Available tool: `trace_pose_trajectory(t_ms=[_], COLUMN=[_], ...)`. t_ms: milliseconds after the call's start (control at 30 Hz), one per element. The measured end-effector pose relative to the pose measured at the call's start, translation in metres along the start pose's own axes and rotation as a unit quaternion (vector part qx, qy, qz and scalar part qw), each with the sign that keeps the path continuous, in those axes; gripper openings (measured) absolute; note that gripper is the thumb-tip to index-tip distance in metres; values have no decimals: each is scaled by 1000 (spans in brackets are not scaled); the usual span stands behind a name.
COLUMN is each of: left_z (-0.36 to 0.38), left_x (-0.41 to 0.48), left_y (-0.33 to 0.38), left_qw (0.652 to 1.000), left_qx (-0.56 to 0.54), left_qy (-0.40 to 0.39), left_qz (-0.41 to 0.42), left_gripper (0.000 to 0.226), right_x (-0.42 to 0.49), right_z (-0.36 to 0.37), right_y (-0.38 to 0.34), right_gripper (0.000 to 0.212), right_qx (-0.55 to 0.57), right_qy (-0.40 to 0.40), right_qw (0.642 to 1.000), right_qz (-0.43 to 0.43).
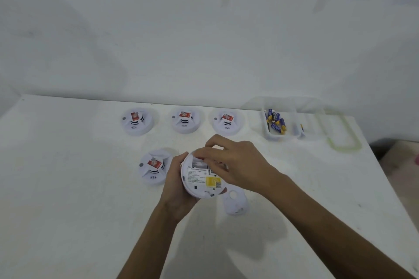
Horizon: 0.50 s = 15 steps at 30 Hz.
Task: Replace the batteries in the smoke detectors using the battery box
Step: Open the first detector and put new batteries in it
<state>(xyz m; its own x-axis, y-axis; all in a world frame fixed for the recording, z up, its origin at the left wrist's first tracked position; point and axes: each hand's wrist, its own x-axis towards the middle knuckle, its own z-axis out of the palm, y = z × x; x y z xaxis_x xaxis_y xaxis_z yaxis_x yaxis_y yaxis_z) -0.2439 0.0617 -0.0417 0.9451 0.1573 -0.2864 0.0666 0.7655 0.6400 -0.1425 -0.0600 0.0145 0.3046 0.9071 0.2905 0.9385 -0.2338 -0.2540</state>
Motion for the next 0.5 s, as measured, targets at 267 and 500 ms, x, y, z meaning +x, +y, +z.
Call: trace_pose_trajectory(t_ms=[267,500], left_z=[-2,-14], left_x=[-3,0], left_y=[7,10], left_qw=[998,998], left_qx=[18,28], left_qy=[-44,-38], left_qz=[33,37], left_gripper=[37,35], right_x=[9,14], right_z=[3,2], right_y=[-2,-5], right_gripper=[29,34], right_qx=[-41,-57], right_qy=[0,-4], right_qw=[999,997], right_qz=[-20,-52])
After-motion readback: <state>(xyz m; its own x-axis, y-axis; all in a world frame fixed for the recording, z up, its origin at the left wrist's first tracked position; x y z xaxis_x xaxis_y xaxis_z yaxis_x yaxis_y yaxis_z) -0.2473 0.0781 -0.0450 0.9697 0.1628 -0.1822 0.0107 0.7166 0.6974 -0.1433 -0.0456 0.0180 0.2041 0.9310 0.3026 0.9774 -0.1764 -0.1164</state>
